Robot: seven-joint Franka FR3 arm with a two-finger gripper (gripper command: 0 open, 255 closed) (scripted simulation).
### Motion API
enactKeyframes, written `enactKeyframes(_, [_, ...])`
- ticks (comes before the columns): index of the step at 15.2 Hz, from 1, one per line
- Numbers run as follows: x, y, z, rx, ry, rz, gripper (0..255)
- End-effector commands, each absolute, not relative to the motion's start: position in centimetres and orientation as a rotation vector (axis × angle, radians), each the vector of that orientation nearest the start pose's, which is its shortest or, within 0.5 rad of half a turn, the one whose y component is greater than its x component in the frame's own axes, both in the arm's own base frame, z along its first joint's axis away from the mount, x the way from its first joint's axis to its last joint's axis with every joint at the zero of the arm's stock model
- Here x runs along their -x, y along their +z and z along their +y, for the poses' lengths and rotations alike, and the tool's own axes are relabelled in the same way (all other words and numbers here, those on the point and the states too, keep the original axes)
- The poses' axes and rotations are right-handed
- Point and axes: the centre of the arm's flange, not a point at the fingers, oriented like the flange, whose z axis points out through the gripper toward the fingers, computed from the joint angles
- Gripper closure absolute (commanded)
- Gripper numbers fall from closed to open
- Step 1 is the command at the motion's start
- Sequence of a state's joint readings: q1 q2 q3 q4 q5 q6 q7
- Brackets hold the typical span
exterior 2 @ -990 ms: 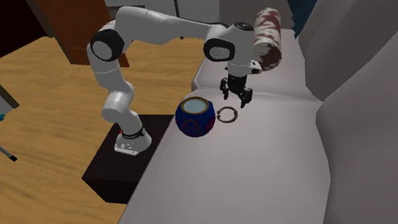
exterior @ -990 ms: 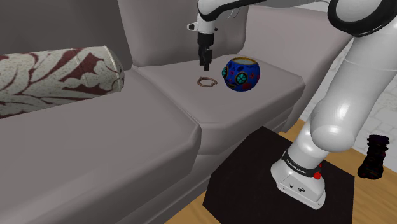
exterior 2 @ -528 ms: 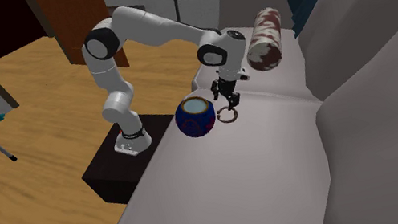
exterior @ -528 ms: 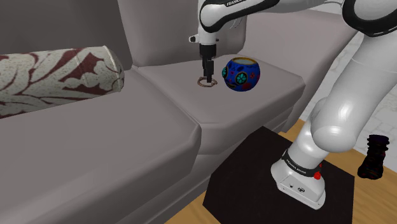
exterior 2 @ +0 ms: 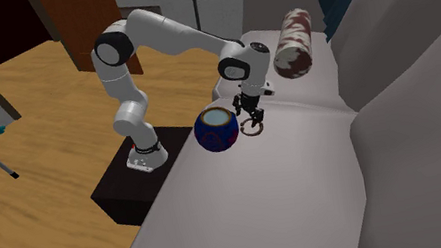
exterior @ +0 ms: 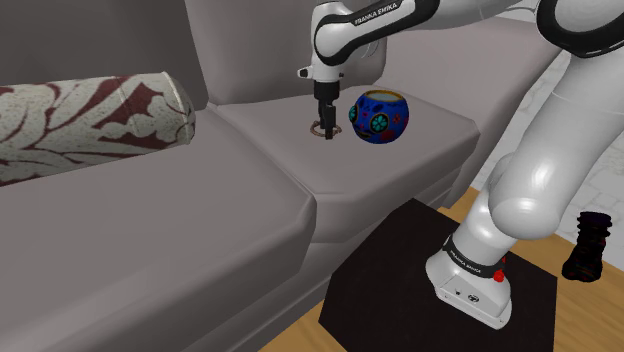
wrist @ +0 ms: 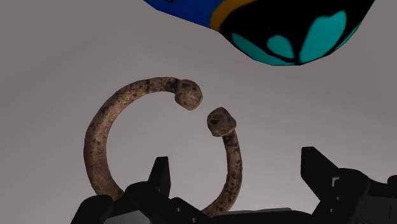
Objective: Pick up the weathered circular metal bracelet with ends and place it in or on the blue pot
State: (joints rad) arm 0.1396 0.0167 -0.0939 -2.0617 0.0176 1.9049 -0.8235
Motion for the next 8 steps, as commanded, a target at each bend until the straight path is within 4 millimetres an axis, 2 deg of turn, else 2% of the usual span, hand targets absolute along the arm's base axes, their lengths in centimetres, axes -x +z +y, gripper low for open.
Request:
enactKeyframes(1, [-53.08,41.2,2.57,2.774,0.237,-1.275,0])
enactKeyframes(4, [-53.09,41.2,2.57,2.774,0.237,-1.275,0])
enactKeyframes(5, [-53.09,41.2,2.57,2.774,0.237,-1.275,255])
enactKeyframes(8, [-53.18,41.25,2.44,2.774,0.237,-1.275,255])
